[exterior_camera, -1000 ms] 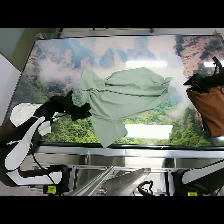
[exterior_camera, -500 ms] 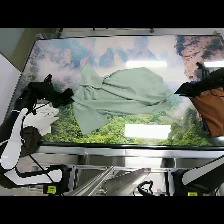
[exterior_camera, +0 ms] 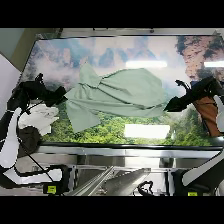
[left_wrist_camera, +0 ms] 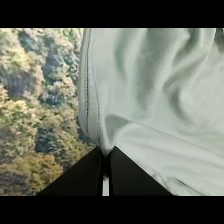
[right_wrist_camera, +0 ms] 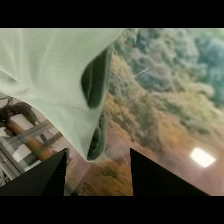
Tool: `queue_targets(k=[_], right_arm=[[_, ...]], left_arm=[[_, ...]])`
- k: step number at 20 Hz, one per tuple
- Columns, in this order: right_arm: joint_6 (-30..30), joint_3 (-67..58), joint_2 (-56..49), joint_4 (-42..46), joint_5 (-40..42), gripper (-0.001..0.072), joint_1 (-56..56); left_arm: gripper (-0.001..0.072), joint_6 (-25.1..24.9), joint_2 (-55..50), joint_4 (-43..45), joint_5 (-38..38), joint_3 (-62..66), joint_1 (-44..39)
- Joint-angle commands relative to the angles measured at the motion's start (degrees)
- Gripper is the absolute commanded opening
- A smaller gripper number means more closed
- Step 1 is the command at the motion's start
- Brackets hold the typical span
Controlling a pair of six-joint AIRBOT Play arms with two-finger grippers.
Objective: Fold the shirts.
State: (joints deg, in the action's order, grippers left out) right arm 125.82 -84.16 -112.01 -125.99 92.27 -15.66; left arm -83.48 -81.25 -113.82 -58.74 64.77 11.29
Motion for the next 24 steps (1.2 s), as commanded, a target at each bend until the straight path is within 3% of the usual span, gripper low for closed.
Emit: queue_targets(k=[1, 2, 4, 5, 6, 7, 11, 16, 19, 22, 24], right_arm=[[0.2, 3.6, 0.3, 0.3, -3.3, 0.0460, 2.3], [-0.1, 3.6, 0.3, -0.1, -3.5, 0.0458, 3.4], [-0.2, 3.6, 0.3, -1.9, -3.6, 0.0345, 5.8], [-0.7, 3.6, 0.4, -2.2, -3.6, 0.0344, 7.2], [-0.9, 3.6, 0.6, -2.6, -3.3, 0.0155, 8.8], [-0.9, 3.5, 1.2, -2.7, -2.8, 0.0026, 10.3], [-1.9, 1.1, 14.1, -4.0, -0.4, 0.0023, 11.4], [-5.8, -21.4, 39.9, -9.0, -0.6, 0.0023, 2.8], [-5.8, -34.8, 51.8, -7.5, -10.2, 0.0024, -0.7], [-5.1, -35.7, 62.9, -2.9, -25.3, 0.0023, -3.1], [-5.0, -35.7, 66.9, 1.2, -31.1, 0.0023, -3.3]], left_arm=[[0.0016, -0.6, 0.1, -0.2, 0.1, 0.0, 0.2], [0.0016, -0.7, 0.1, -0.2, -0.1, 0.0, 0.2], [0.0016, -0.7, 0.1, -0.3, -0.4, 0.0, -0.1], [0.0016, -0.7, 0.1, -0.4, -0.5, 0.0, -0.6], [0.0016, -0.8, 0.1, -0.4, -0.7, 0.2, -1.2], [0.0016, -1.6, 0.3, -0.4, -1.1, 0.3, -1.9], [0.0015, -2.8, 7.3, -0.3, -1.4, 7.5, -5.5], [0.0015, -3.1, 26.8, 0.0, 3.2, 31.0, -6.9], [0.0015, -3.1, 37.1, 3.6, 11.2, 41.5, -9.3], [0.0015, -3.1, 44.7, 11.4, 15.3, 47.2, -10.8], [0.0015, -2.8, 46.4, 17.0, 15.0, 49.8, -10.8]])
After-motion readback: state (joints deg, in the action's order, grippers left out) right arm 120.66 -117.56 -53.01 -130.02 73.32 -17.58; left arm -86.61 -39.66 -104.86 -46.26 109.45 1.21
